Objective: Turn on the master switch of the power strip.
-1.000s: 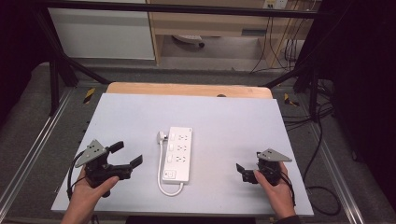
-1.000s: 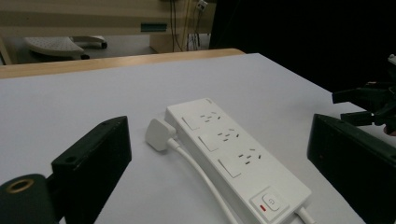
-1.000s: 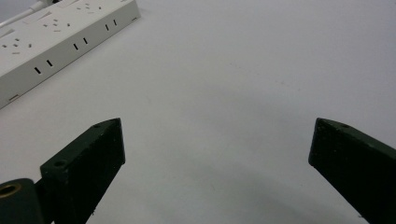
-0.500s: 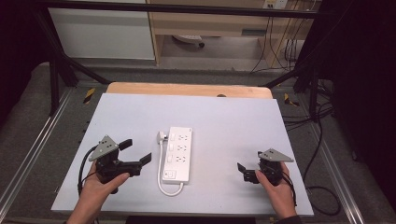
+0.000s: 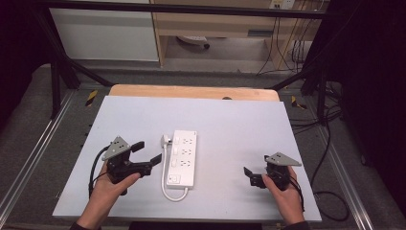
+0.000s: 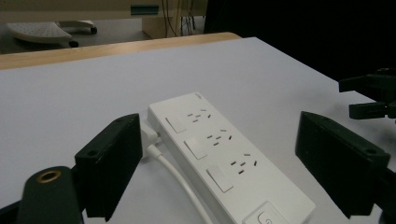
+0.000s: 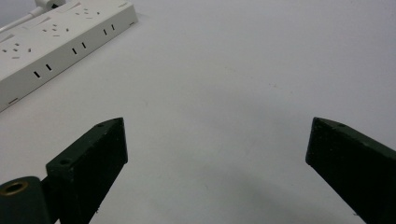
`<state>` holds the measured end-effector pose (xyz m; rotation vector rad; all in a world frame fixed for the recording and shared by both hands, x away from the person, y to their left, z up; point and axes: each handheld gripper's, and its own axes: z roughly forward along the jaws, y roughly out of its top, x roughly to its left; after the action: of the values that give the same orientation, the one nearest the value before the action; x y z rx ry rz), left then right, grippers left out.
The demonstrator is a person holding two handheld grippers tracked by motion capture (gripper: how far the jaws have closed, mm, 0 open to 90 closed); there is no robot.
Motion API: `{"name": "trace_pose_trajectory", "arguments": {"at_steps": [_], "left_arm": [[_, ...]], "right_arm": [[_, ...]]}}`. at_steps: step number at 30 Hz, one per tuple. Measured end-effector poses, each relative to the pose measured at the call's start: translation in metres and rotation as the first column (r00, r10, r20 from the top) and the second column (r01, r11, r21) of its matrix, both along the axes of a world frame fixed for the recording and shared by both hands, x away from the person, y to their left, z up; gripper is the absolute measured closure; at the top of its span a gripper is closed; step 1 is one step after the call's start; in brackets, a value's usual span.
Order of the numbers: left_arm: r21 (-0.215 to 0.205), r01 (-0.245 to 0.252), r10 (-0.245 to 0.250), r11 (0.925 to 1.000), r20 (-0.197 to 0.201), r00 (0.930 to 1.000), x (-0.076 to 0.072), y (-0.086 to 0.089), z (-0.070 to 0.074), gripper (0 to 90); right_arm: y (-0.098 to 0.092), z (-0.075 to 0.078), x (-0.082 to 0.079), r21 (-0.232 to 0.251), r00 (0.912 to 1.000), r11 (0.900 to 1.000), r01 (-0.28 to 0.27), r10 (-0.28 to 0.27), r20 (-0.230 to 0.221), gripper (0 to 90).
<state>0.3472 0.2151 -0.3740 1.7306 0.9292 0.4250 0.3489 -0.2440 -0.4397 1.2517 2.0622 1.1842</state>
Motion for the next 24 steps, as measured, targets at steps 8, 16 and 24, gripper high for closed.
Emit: {"name": "trace_pose_trajectory", "arguments": {"at_steps": [8, 16, 24], "left_arm": [[0.009, 0.003, -0.003, 1.0, 0.01, 0.9999, 0.003, -0.007, 0.002, 18.5], [0.05, 0.019, -0.02, 0.9986, 0.013, 0.9997, 0.005, -0.013, -0.003, 30.7], [0.061, 0.025, -0.024, 0.9978, -0.013, 0.9996, 0.007, -0.013, -0.011, 40.4]], "right_arm": [[0.0, 0.0, 0.0, -0.004, 1.0, 1.0, 0.0, 0.0, 0.001, 5.4], [0.0, 0.001, 0.0, -0.006, 1.0, 1.0, -0.008, 0.008, 0.006, 5.0], [0.001, 0.001, -0.001, -0.006, 1.0, 1.0, -0.006, 0.006, 0.001, 4.9]]}}
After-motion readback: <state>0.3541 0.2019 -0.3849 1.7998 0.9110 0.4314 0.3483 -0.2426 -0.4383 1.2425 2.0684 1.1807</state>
